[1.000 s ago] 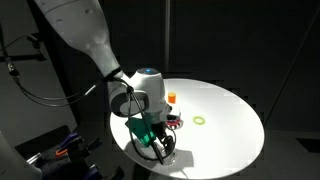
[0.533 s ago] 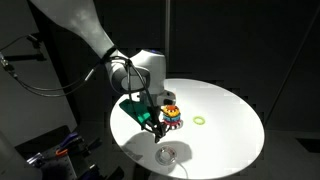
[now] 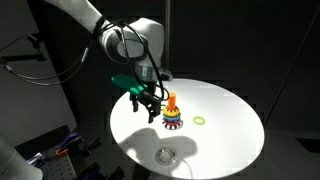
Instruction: Put the clear ring on the table.
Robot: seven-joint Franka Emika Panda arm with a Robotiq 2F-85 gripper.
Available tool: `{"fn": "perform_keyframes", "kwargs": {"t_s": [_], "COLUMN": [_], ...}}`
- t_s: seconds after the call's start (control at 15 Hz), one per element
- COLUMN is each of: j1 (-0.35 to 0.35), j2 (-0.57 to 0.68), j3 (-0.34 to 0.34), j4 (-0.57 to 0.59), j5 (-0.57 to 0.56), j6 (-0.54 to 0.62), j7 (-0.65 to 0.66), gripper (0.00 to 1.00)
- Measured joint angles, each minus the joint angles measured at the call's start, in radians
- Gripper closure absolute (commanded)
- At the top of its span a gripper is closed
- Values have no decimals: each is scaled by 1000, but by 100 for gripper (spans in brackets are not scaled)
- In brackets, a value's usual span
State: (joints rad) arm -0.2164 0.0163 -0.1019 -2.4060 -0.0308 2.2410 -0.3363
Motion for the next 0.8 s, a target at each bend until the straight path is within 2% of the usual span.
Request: {"fn": "perform_keyframes", "kwargs": {"t_s": [0.4, 0.8], "j1": [42, 58], "j2": [-116, -142], "j3": [-3, -11], "j4": [-2, -5], "j5": [0, 0], "j6": [-44, -44], "j7": [-1, -1], "gripper": [0, 0]}}
